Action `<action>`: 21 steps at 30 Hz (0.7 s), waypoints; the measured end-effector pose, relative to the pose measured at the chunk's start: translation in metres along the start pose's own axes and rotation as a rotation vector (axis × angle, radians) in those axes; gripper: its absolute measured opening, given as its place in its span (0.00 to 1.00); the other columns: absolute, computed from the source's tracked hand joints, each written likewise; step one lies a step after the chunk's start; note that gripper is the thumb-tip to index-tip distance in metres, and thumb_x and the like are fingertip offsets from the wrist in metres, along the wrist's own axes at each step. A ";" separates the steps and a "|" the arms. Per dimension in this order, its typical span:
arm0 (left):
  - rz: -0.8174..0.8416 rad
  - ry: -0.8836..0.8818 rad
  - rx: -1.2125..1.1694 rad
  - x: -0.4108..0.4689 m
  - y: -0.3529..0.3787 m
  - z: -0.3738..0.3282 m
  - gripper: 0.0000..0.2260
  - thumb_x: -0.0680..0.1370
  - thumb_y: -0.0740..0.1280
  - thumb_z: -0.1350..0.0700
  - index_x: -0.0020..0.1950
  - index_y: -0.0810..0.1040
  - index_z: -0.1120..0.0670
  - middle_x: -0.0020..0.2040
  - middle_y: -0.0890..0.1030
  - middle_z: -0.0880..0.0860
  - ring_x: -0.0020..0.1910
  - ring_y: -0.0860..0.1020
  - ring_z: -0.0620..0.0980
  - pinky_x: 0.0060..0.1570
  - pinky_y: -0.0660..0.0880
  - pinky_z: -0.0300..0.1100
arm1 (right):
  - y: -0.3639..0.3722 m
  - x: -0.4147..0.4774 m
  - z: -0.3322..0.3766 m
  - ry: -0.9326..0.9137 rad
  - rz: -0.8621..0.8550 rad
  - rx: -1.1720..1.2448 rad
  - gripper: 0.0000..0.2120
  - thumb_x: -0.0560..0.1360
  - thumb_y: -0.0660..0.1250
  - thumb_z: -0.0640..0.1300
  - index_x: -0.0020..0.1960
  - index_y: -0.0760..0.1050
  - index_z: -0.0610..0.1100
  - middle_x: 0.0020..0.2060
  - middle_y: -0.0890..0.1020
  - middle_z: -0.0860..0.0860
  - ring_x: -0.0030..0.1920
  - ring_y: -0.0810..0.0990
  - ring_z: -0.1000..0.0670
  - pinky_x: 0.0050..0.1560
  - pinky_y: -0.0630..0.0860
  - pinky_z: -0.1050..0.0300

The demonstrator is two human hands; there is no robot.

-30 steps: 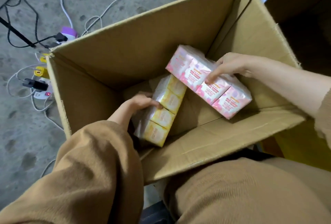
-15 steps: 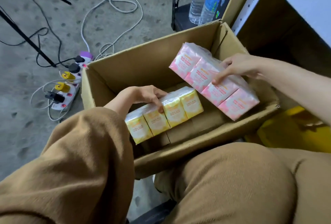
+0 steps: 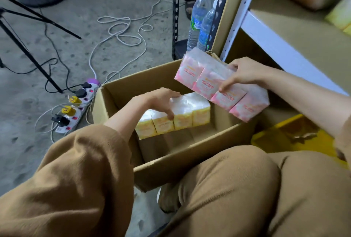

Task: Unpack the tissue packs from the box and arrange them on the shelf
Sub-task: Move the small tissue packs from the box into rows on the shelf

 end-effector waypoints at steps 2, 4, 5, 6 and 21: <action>-0.045 0.032 0.088 -0.008 -0.009 -0.014 0.41 0.67 0.75 0.58 0.76 0.59 0.51 0.70 0.71 0.52 0.68 0.70 0.53 0.63 0.69 0.46 | -0.012 -0.012 0.003 -0.019 -0.064 -0.079 0.29 0.60 0.79 0.45 0.57 0.75 0.38 0.55 0.79 0.42 0.49 0.76 0.46 0.48 0.72 0.54; -0.075 0.064 0.175 -0.017 -0.021 -0.029 0.41 0.66 0.75 0.57 0.76 0.60 0.50 0.67 0.74 0.53 0.65 0.72 0.54 0.62 0.71 0.48 | -0.027 -0.027 0.004 -0.018 -0.126 -0.138 0.30 0.60 0.79 0.46 0.58 0.75 0.39 0.56 0.78 0.42 0.54 0.76 0.44 0.53 0.73 0.51; -0.090 0.082 0.211 -0.022 -0.027 -0.036 0.41 0.66 0.76 0.57 0.75 0.60 0.49 0.66 0.75 0.54 0.63 0.73 0.54 0.61 0.72 0.48 | -0.035 -0.036 0.005 -0.013 -0.156 -0.149 0.30 0.60 0.79 0.46 0.58 0.75 0.40 0.56 0.78 0.43 0.55 0.76 0.44 0.55 0.73 0.51; -0.106 0.105 0.243 -0.027 -0.035 -0.045 0.41 0.66 0.76 0.56 0.75 0.61 0.49 0.65 0.76 0.54 0.63 0.74 0.54 0.61 0.73 0.49 | -0.043 -0.044 0.005 -0.008 -0.182 -0.153 0.28 0.59 0.79 0.47 0.56 0.76 0.40 0.54 0.79 0.44 0.53 0.75 0.45 0.54 0.74 0.50; -0.318 0.445 0.553 -0.091 -0.140 -0.208 0.38 0.69 0.75 0.56 0.75 0.61 0.49 0.72 0.68 0.51 0.70 0.66 0.52 0.69 0.67 0.49 | -0.183 -0.195 -0.044 0.224 -0.607 0.011 0.34 0.61 0.78 0.46 0.64 0.73 0.42 0.62 0.76 0.46 0.55 0.74 0.48 0.58 0.71 0.55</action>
Point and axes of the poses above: each hand's wrist, its own x-axis towards the middle knuckle, its own y-axis out of the palm, z = x × y, the point moved 5 cm from there along x, towards the middle knuckle
